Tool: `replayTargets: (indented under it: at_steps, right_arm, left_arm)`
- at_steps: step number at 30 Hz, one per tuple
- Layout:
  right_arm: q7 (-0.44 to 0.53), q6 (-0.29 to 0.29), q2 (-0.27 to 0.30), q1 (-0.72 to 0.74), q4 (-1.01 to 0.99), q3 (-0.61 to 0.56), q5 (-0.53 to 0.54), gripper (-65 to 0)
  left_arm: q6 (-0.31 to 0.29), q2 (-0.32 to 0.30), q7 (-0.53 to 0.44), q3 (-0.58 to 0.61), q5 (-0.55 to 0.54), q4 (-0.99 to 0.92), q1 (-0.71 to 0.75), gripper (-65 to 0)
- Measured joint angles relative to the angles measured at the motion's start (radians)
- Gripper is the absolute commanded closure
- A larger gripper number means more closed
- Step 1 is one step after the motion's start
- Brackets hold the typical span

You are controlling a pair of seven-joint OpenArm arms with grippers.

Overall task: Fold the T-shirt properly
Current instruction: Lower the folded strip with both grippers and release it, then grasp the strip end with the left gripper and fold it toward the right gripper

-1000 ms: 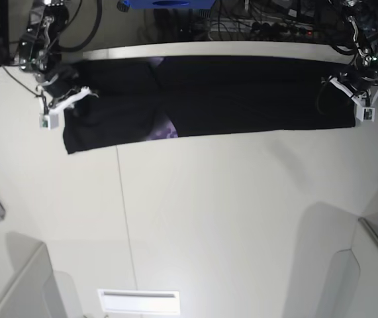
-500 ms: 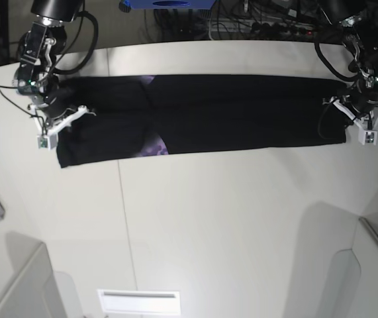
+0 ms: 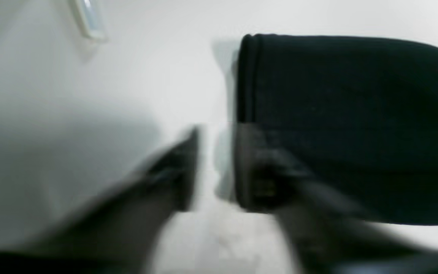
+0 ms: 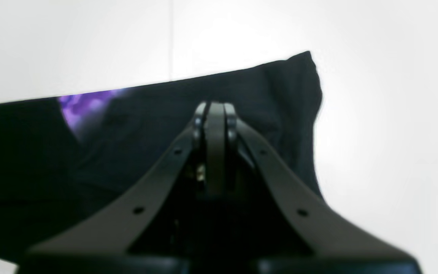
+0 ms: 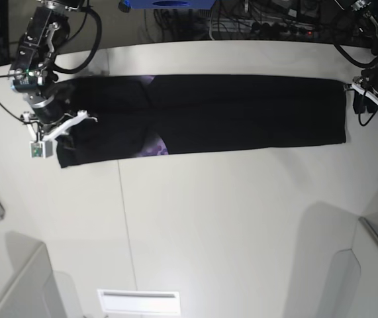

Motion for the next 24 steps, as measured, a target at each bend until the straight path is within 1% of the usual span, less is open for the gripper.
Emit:
replayTargets:
  at_steps: [2,3,8,11,14,15,17,19,20,22,24]
  right_arm:
    - [0.001,-0.001,0.0,0.0,0.0,0.0,0.001,0.0]
    - [0.0,-0.001,-0.002,0.0,0.0,0.0,0.001,0.0]
    - [0.001,-0.002,-0.002,-0.009,0.0,0.0,0.0,0.0]
    - [-0.003,-0.002,-0.002,-0.02,0.0,0.0,0.0,0.0]
    - [0.001,-0.002,-0.002,-0.023,0.0,-0.001,0.001,0.0]
    - [0.001,-0.002,-0.002,-0.027,0.0,-0.001,0.0,0.0]
    - [-0.003,-0.001,-0.002,-0.034,0.0,-0.001,0.0,0.0]
    - [-0.001,-0.002,-0.002,-0.039,0.0,-0.001,0.002,0.0]
    - [0.001,-0.002,-0.002,-0.045,0.0,-0.001,0.0,0.0]
    - [-0.004,-0.001,-0.002,-0.051,0.0,-0.001,0.0,0.0]
    - [-0.001,-0.002,-0.002,-0.053,0.001,-0.001,0.001,0.0]
  left_arm:
    - [0.0,0.0,-0.008,0.002,-0.004,-0.023,0.0,-46.1]
    - [0.0,0.0,-0.006,0.003,-0.002,-0.043,-0.001,-48.7]
    - [0.0,0.003,-0.004,0.002,0.003,-0.161,-0.04,-47.7]
    - [0.0,-0.001,-0.008,0.053,0.005,-0.227,-0.072,-47.7]
    - [0.0,-0.003,-0.05,0.111,-0.003,-0.245,-0.081,-47.6]
    - [0.001,-0.003,-0.081,0.131,-0.003,-0.248,-0.08,-46.7]
    - [0.003,-0.003,-0.125,0.169,-0.005,-0.249,-0.072,-39.0]
    - [0.003,-0.003,-0.137,0.184,-0.007,-0.262,-0.069,-23.5]
    - [0.003,-0.005,-0.15,0.183,-0.014,-0.281,-0.067,-14.3]
    - [0.002,-0.008,-0.162,0.178,-0.029,-0.31,-0.071,0.0]
    - [0.0,-0.011,-0.161,0.179,-0.029,-0.313,-0.073,0.0]
